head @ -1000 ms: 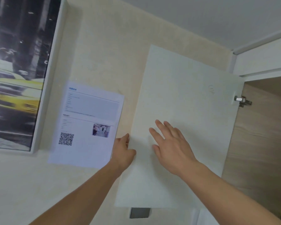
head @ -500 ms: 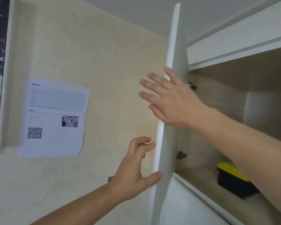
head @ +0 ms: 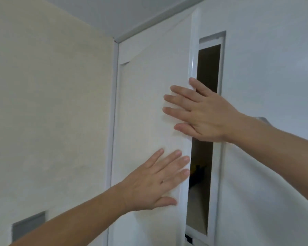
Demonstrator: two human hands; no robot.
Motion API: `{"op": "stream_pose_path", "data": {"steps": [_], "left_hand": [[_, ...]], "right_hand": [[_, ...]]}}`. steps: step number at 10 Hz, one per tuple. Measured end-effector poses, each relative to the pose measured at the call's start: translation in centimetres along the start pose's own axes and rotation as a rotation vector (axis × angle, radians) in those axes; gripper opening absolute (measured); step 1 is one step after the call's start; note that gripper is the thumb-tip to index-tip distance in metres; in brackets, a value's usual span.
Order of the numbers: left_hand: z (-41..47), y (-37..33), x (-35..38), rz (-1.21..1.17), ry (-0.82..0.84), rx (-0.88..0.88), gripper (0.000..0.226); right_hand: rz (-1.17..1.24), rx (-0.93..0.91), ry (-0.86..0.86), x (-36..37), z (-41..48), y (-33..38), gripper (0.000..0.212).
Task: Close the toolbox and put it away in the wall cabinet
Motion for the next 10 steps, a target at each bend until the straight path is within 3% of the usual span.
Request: {"op": "stream_pose_path", "data": {"steps": [3, 7, 8, 9, 10], "left_hand": [[7.4, -1.2, 6.9, 0.037, 0.062, 0.013, 0.090], [9.7, -1.2, 8.7, 0.017, 0.123, 0.004, 0.088], [8.4, -1.1, 5.3, -0.388, -0.048, -0.243, 0.079], [6.1, -1.0, -0.8, -1.017, -0.397, -0.601, 0.069], [2.7, 1.2, -7.6, -1.233, -0.763, -0.556, 0.058]], "right_hand": [[-0.145, 0.046, 0.248, 5.9, -3.8, -4.5, 0.066], [-0.183, 0.068, 0.343, 7.8, -3.8, -5.4, 0.067], [-0.107, 0.125, 0.330, 7.2, -3.9, -4.8, 0.067], [0.021, 0.248, 0.253, 6.0, -4.1, -3.8, 0.070], [0.326, 0.358, 0.043, 3.7, -4.4, -2.6, 0.066]]}}
Point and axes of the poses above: each hand's wrist, its own z-axis towards the middle knuckle, its own x-axis out of the palm, y = z × x, the point moved 2 cm from there along z, towards the middle knuckle, and after that the axes turned 2 degrees about z, right-handed, at the moved point
